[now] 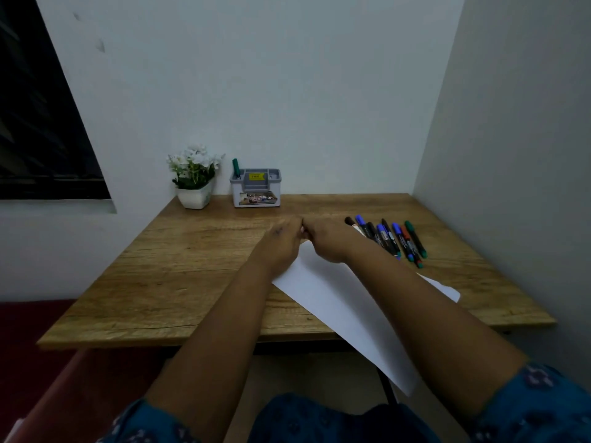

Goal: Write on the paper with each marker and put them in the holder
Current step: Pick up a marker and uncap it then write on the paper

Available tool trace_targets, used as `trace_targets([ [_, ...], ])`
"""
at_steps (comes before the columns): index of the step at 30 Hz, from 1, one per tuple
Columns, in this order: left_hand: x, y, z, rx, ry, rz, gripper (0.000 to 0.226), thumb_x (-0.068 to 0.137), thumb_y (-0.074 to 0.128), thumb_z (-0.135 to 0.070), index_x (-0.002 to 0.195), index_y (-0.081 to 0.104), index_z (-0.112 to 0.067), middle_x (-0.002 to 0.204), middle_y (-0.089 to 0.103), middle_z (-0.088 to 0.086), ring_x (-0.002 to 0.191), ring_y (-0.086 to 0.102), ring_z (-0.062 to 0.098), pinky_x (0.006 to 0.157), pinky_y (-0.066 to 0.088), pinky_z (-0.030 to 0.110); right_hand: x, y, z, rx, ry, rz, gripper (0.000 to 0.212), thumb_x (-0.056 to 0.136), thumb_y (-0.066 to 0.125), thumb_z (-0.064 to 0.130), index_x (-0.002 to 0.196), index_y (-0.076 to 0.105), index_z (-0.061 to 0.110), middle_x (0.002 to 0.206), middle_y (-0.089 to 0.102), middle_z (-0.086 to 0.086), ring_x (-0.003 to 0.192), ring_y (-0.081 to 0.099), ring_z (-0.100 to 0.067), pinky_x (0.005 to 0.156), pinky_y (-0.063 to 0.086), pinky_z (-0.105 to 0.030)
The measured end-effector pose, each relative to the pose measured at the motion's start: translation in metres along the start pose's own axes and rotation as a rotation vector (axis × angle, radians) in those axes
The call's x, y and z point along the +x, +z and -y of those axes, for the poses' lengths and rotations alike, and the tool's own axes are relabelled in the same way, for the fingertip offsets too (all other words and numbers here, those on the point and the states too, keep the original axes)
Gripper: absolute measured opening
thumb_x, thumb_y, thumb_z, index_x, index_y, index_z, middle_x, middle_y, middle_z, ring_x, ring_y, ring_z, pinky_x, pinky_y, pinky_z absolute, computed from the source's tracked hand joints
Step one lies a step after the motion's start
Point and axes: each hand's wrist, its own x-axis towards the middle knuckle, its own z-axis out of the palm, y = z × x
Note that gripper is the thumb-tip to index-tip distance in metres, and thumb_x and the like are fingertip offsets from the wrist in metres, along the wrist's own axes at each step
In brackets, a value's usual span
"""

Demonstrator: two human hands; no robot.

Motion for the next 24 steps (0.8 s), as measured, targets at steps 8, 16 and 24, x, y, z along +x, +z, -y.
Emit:
trace_targets([
  [8, 0.001, -0.012, 0.004, 0.208, -0.096, 0.082, 0.029, 0.102, 0.037, -0.041, 0.096, 0.051, -0.017, 0.077, 0.061, 0.001, 0.065, 0.049, 0.016, 0.056, 0.033, 0.031, 0.004, -0.028, -0.008, -0.005, 0.013, 0.305, 0.034, 0.105, 0.035, 0.034, 0.135, 0.051, 0.028, 0.113, 0.052, 0.006, 0.100, 0.049, -0.014, 0.087, 0.035, -0.028],
  [16, -0.010, -0.027, 0.039, -0.227, -0.582, 0.115, 0.016, 0.087, 0.067, -0.039, 0.092, 0.068, -0.023, 0.086, 0.064, -0.006, 0.081, 0.058, 0.015, 0.069, 0.044, 0.028, 0.008, -0.021, -0.030, 1.173, 0.085, 0.013, 0.034, 0.107, 0.031, 0.014, 0.121, 0.061, 0.022, 0.092, 0.069, -0.009, 0.067, 0.065, -0.009, 0.059, 0.050, -0.020],
  [24, -0.011, -0.040, 0.047, -0.236, -0.684, 0.250, 0.036, 0.060, 0.091, -0.034, 0.088, 0.072, -0.021, 0.087, 0.071, -0.002, 0.088, 0.066, 0.014, 0.082, 0.054, 0.034, 0.022, 0.026, -0.004, 1.178, 0.213, 0.039, 0.035, 0.098, 0.053, 0.038, 0.100, 0.065, 0.005, 0.067, 0.067, -0.005, 0.051, 0.041, -0.009, 0.049, 0.033, -0.019],
])
